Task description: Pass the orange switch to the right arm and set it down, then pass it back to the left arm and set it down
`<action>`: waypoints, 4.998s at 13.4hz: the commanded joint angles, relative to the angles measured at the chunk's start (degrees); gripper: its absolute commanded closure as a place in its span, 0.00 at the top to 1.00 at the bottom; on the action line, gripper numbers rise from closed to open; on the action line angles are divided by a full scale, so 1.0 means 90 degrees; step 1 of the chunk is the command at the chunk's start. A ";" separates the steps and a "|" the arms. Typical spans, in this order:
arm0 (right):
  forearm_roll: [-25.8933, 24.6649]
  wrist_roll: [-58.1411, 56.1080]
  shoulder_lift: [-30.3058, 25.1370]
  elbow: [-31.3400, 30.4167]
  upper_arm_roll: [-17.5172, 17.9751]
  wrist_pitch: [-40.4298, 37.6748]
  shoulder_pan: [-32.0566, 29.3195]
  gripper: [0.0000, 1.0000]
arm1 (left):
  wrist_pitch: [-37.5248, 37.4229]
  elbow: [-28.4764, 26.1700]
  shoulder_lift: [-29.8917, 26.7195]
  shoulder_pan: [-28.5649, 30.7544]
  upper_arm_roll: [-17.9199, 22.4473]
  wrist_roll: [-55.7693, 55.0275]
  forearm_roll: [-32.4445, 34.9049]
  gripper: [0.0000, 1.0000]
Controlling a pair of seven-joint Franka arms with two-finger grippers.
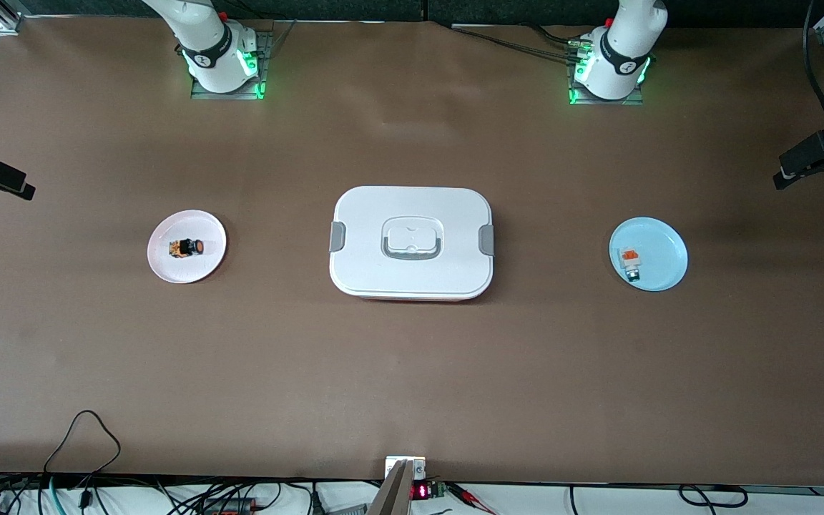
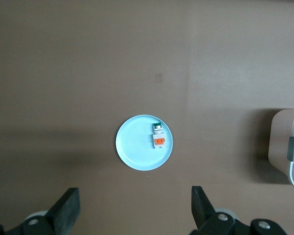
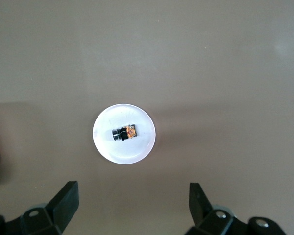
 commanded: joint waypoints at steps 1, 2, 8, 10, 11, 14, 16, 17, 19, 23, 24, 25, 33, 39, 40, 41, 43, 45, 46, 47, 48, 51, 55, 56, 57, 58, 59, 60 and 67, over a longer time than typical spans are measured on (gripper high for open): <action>0.0100 -0.0034 -0.0134 -0.0038 -0.0022 -0.0050 0.0023 1.00 | -0.0131 0.0176 0.0045 0.0029 -0.0026 -0.0046 -0.0082 1.00; 0.0090 -0.0141 -0.0134 -0.0038 -0.0022 -0.0127 0.0053 1.00 | -0.0151 0.0176 -0.0004 0.0019 -0.0035 -0.0026 -0.0102 1.00; 0.0091 -0.0132 -0.0105 -0.0028 -0.0012 -0.0060 0.0053 1.00 | -0.0151 0.0176 -0.0004 0.0009 -0.0035 -0.0036 -0.0102 1.00; 0.0091 -0.0132 -0.0095 -0.0028 -0.0012 -0.0030 0.0072 1.00 | -0.0151 0.0176 -0.0004 0.0009 -0.0035 -0.0046 -0.0102 1.00; 0.0081 -0.0132 -0.0085 -0.0028 -0.0002 -0.0011 0.0072 1.00 | -0.0151 0.0176 -0.0004 0.0009 -0.0035 -0.0046 -0.0102 1.00; 0.0110 -0.0142 -0.0056 -0.0028 -0.0012 0.0028 0.0053 1.00 | -0.0161 0.0176 -0.0004 -0.0001 -0.0035 -0.0056 -0.0092 1.00; 0.0081 -0.0132 -0.0056 -0.0028 -0.0002 0.0038 0.0082 1.00 | -0.0161 0.0176 -0.0004 -0.0001 -0.0035 -0.0056 -0.0082 1.00; 0.0110 -0.0122 -0.0046 -0.0028 -0.0002 0.0038 0.0082 1.00 | -0.0151 0.0176 -0.0004 0.0009 -0.0035 -0.0027 -0.0092 1.00; 0.0246 -0.0132 0.0099 -0.0038 -0.0002 0.0038 0.0063 1.00 | -0.0141 0.0176 -0.0004 -0.0001 -0.0035 -0.0046 -0.0102 1.00; 0.0178 -0.0112 0.0558 -0.0048 -0.0002 0.0350 0.0092 1.00 | -0.0141 0.0176 -0.0014 0.0019 -0.0045 -0.0017 -0.0092 1.00; 0.0178 -0.0112 0.0704 -0.0048 0.0007 0.0428 0.0092 1.00 | -0.0141 0.0176 -0.0014 0.0019 -0.0045 0.0012 -0.0082 1.00; 0.0178 -0.0141 0.0822 -0.0048 0.0007 0.0448 0.0092 1.00 | -0.0132 0.0186 -0.0014 0.0009 -0.0045 -0.0036 -0.0092 1.00; 0.0139 -0.0054 0.0931 -0.1636 0.0447 0.1802 0.0102 1.00 | -0.0102 0.0176 0.0064 0.0009 -0.0026 -0.0046 -0.0092 1.00; 0.0120 -0.0161 0.0862 -0.3483 0.0466 0.3815 0.0102 1.00 | -0.0112 0.0176 0.0093 -0.0010 -0.0035 0.0032 -0.0082 1.00; 0.0120 -0.0161 0.0910 -0.3669 0.0476 0.4050 0.0111 1.00 | -0.0112 0.0176 0.0094 -0.0001 -0.0045 0.0042 -0.0082 1.00; 0.0120 -0.0171 0.0959 -0.3758 0.0534 0.4178 0.0102 1.00 | -0.0112 0.0176 0.0094 -0.0020 -0.0045 0.0032 -0.0092 1.00; 0.0120 -0.0453 0.1086 -0.3798 0.0593 0.4257 0.0102 1.00 | -0.0112 0.0176 0.0103 -0.0049 -0.0045 -0.0046 -0.0218 1.00; 0.0120 -0.0542 0.1222 -0.3798 0.0593 0.4354 0.0092 1.00 | -0.0112 0.0176 0.0229 -0.0079 -0.0045 -0.0095 -0.0171 1.00; 0.0110 -0.0639 0.1320 -0.3798 0.0593 0.4442 0.0092 1.00 | -0.0112 0.0176 0.0230 -0.0079 -0.0045 -0.0085 -0.0160 1.00; 0.0100 -0.0736 0.1427 -0.3798 0.0593 0.4539 0.0092 1.00 | -0.0112 0.0176 0.0230 -0.0069 -0.0045 -0.0085 -0.0170 1.00; 0.0081 -0.0795 0.1535 -0.3798 0.0593 0.4666 0.0082 1.00 | -0.0112 0.0176 0.0230 -0.0059 -0.0045 -0.0066 -0.0199 1.00; 0.0003 -0.0787 0.1750 -0.3798 0.0593 0.4794 0.0043 1.00 | -0.0141 0.0118 0.0230 -0.0030 -0.0045 -0.0095 -0.0209 1.00; 0.0042 -0.0698 0.1965 -0.3798 0.0593 0.4882 0.0024 1.00 | -0.0229 0.0157 0.0162 -0.0010 -0.0036 -0.0095 -0.0209 1.00; 0.0032 -0.0698 0.1985 -0.3798 0.0593 0.4882 0.0033 1.00 | -0.0229 0.0166 0.0152 -0.0001 -0.0026 -0.0095 -0.0219 1.00; 0.0032 -0.0708 0.2024 -0.3798 0.0593 0.4882 0.0033 1.00 | -0.0248 0.0167 0.0143 -0.0001 -0.0026 -0.0104 -0.0238 1.00; 0.0022 -0.0737 0.2043 -0.3808 0.0593 0.4882 0.0033 1.00 | -0.0394 0.0167 0.0142 0.0009 -0.0035 -0.0085 -0.0248 1.00; 0.0012 -0.0786 0.2082 -0.3837 0.0593 0.4892 0.0024 1.00 | -0.0463 0.0167 0.0152 0.0009 -0.0026 -0.0085 -0.0248 1.00; 0.0003 -0.0815 0.2083 -0.3885 0.0593 0.4931 0.0024 1.00 | -0.0483 0.0167 0.0162 0.0009 -0.0035 -0.0095 -0.0248 1.00; -0.0007 -0.0835 0.2170 -0.4032 0.0593 0.5184 0.0024 1.00 | -0.0425 0.0167 0.0162 -0.0001 -0.0036 -0.0007 -0.0160 1.00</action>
